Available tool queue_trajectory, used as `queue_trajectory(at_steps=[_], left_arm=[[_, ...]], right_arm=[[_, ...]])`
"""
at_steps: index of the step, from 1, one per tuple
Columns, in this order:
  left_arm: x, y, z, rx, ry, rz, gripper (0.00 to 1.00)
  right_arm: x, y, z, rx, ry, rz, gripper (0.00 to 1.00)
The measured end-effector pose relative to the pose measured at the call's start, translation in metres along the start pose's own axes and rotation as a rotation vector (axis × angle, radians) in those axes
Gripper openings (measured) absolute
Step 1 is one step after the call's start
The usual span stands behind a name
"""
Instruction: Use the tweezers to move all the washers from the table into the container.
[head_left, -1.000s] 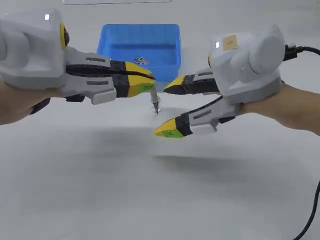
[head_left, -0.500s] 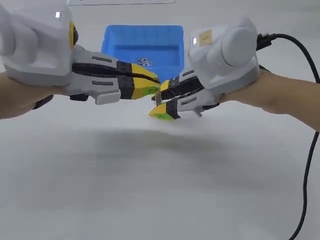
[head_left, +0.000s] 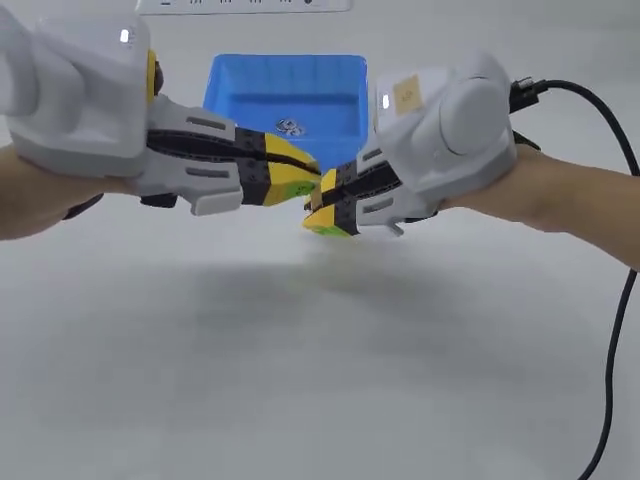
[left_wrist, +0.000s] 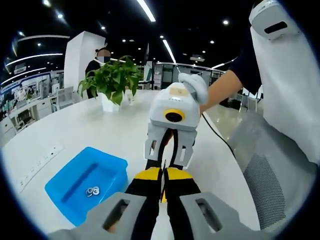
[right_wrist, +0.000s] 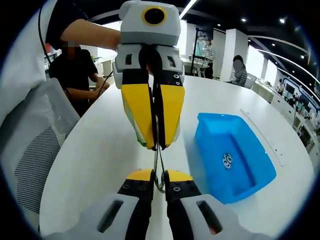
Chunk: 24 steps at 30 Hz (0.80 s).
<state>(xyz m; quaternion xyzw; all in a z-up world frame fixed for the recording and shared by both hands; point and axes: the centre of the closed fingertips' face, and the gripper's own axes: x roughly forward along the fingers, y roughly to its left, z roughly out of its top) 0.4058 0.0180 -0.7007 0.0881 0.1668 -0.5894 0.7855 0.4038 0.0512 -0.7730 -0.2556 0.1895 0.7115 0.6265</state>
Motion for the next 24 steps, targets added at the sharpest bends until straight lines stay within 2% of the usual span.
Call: queue_trajectory(at_steps=[3,6,12,15,19,22,24], left_arm=[[-0.001,0.001,-0.001,-0.039,0.007,0.017,0.06],[-0.001,0.004,-0.001,-0.037,0.017,0.043,0.09],[-0.009,0.007,0.005,-0.050,0.007,0.087,0.16],[-0.016,0.010,0.006,-0.070,0.002,0.124,0.22],[-0.028,0.009,0.010,-0.112,-0.031,0.168,0.29],[-0.036,0.007,0.007,-0.122,-0.026,0.203,0.37],[-0.042,0.007,0.007,-0.134,-0.043,0.241,0.43]], right_arm=[[0.000,0.000,0.000,0.010,-0.004,-0.009,0.09],[0.000,0.000,0.001,0.012,-0.007,-0.014,0.09],[0.000,0.004,0.002,0.025,-0.010,-0.015,0.09],[-0.002,0.004,0.002,0.029,-0.009,-0.020,0.09],[-0.007,0.001,0.006,0.048,-0.022,-0.038,0.09],[-0.011,0.000,0.010,0.055,-0.027,-0.050,0.09],[-0.014,-0.001,0.013,0.056,-0.029,-0.056,0.09]])
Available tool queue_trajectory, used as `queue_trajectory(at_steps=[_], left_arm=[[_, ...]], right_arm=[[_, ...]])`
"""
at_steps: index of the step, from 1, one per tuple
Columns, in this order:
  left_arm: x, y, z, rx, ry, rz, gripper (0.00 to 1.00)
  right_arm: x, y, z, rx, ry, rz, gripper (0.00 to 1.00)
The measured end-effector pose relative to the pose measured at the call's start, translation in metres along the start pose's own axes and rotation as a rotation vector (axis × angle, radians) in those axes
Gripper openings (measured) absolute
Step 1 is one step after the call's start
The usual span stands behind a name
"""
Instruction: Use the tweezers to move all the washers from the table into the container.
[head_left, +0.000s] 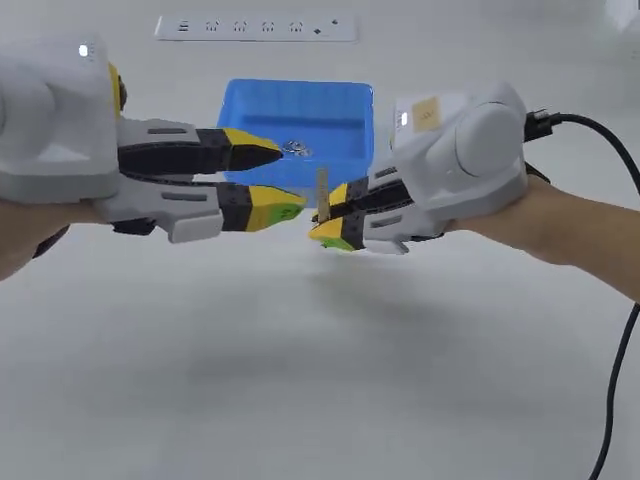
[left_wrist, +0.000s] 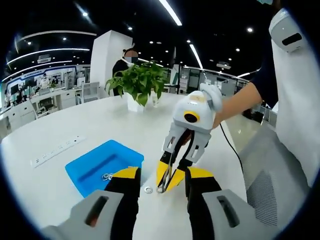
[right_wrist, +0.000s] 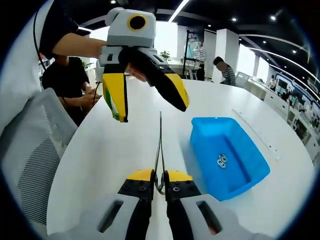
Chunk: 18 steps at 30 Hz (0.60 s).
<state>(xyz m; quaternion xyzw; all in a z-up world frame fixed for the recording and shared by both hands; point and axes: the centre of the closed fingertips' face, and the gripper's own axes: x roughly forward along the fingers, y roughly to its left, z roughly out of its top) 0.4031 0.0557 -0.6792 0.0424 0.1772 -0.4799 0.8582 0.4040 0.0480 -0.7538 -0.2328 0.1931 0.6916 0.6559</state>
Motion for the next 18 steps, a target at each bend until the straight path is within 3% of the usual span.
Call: queue_trajectory(at_steps=[4,8,16,18], left_arm=[[-0.012,0.000,0.002,-0.020,-0.043,0.055,0.58],[-0.022,0.006,0.000,-0.035,-0.059,0.121,0.72],[-0.035,0.016,0.001,-0.065,-0.101,0.276,0.84],[-0.038,0.019,-0.001,-0.104,-0.113,0.310,0.91]], right_arm=[[-0.006,-0.002,0.007,0.004,-0.008,-0.014,0.09],[-0.011,-0.003,0.010,0.000,-0.006,-0.022,0.09],[-0.021,-0.009,0.022,-0.005,-0.011,-0.043,0.09],[-0.023,-0.011,0.027,-0.007,-0.014,-0.047,0.09]])
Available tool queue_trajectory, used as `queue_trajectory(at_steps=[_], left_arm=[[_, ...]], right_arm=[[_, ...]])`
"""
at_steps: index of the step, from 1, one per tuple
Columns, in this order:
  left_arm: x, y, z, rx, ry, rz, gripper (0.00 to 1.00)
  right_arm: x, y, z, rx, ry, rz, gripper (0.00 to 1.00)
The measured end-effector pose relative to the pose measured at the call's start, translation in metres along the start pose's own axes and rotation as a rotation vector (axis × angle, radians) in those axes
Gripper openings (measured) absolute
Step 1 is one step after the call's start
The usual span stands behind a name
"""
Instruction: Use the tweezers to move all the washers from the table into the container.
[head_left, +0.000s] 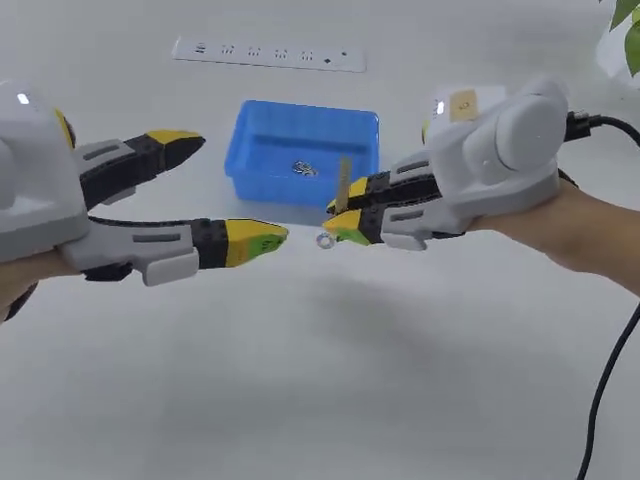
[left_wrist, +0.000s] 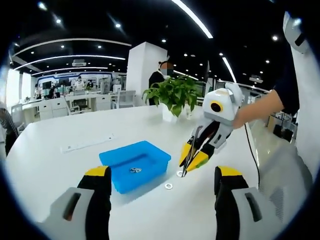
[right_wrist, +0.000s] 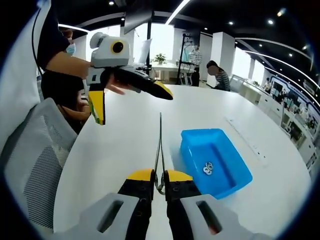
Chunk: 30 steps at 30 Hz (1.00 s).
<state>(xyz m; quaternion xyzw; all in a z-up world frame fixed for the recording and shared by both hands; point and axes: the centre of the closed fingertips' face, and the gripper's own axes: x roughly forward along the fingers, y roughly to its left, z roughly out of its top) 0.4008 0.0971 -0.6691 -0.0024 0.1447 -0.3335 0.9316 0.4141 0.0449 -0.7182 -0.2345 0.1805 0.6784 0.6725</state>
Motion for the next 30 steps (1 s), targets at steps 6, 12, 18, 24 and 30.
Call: queue_trajectory(at_steps=[6,12,18,24,30], left_arm=[[-0.008,0.010,-0.003,-0.071,-0.044,0.075,0.98],[-0.020,0.018,0.016,-0.128,-0.202,0.108,0.99],[-0.018,0.019,0.006,-0.108,-0.157,0.084,0.99],[-0.012,0.013,-0.007,-0.074,-0.110,0.038,1.00],[-0.011,0.013,-0.014,-0.055,-0.079,0.019,1.00]], right_arm=[[-0.007,-0.008,0.010,-0.022,-0.003,-0.015,0.09],[-0.017,-0.014,0.018,-0.035,-0.013,-0.023,0.09],[-0.025,-0.038,0.028,-0.037,-0.031,-0.053,0.09],[-0.018,-0.075,0.031,-0.047,-0.027,-0.078,0.09],[0.011,-0.109,0.024,-0.023,-0.028,-0.087,0.09]])
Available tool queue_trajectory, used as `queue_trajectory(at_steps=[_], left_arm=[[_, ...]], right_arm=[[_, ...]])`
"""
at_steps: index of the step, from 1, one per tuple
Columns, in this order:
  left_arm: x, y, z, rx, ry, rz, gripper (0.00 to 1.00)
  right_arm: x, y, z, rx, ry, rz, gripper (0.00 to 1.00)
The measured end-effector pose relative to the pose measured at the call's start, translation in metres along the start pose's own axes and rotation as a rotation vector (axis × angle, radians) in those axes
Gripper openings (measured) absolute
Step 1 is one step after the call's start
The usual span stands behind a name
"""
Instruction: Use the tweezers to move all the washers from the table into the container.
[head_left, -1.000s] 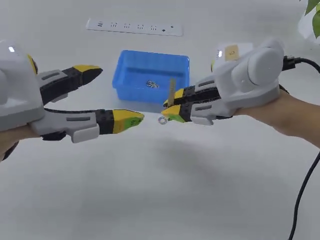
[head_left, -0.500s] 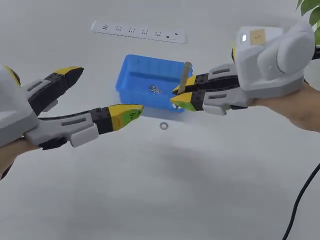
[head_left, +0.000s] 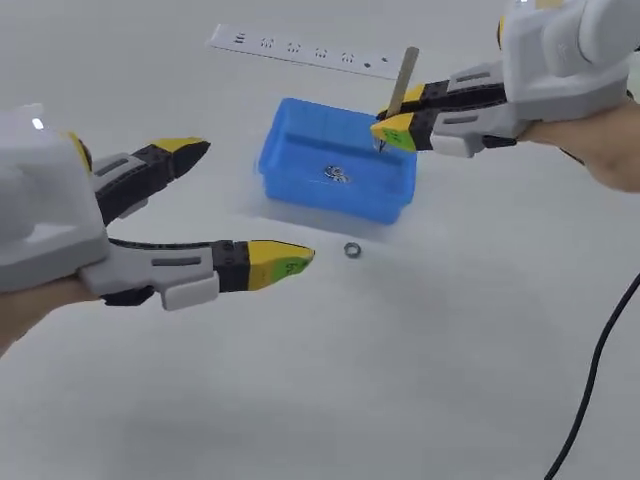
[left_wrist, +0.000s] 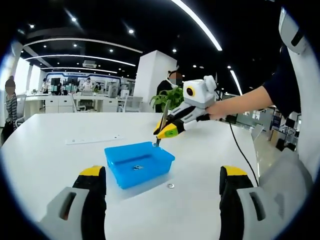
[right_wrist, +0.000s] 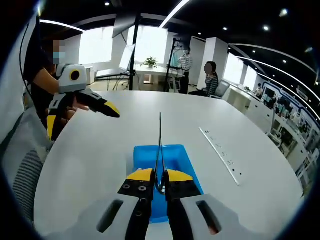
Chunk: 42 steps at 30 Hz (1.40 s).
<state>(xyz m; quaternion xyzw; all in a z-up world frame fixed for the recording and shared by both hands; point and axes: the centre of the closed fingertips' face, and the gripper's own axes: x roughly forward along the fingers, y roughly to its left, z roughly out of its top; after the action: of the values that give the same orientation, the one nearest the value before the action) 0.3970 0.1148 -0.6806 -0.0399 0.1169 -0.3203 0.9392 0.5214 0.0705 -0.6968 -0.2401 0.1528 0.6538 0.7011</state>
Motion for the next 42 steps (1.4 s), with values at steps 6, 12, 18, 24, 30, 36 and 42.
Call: queue_trajectory(at_steps=[6,12,18,24,30,36,42], left_arm=[[-0.001,0.002,-0.008,0.008,0.034,-0.012,1.00],[-0.004,-0.001,-0.016,0.020,0.065,-0.023,1.00],[-0.004,-0.002,-0.022,0.022,0.088,-0.025,1.00],[-0.005,-0.003,-0.022,0.021,0.088,-0.024,1.00],[-0.007,-0.005,-0.023,0.020,0.095,-0.030,1.00],[-0.005,-0.003,-0.020,0.024,0.088,-0.025,1.00],[0.009,0.000,-0.006,0.051,0.085,-0.071,0.99]], right_arm=[[0.036,-0.011,-0.024,0.063,0.025,0.005,0.09],[0.055,-0.005,-0.045,0.058,0.069,0.029,0.09],[0.059,-0.004,-0.047,0.059,0.072,0.033,0.10],[0.057,-0.004,-0.045,0.079,0.059,0.019,0.10],[0.053,-0.003,-0.041,0.090,0.045,0.017,0.09],[0.044,-0.001,-0.033,0.096,0.028,0.004,0.08],[0.031,0.007,-0.017,0.071,0.007,0.017,0.08]])
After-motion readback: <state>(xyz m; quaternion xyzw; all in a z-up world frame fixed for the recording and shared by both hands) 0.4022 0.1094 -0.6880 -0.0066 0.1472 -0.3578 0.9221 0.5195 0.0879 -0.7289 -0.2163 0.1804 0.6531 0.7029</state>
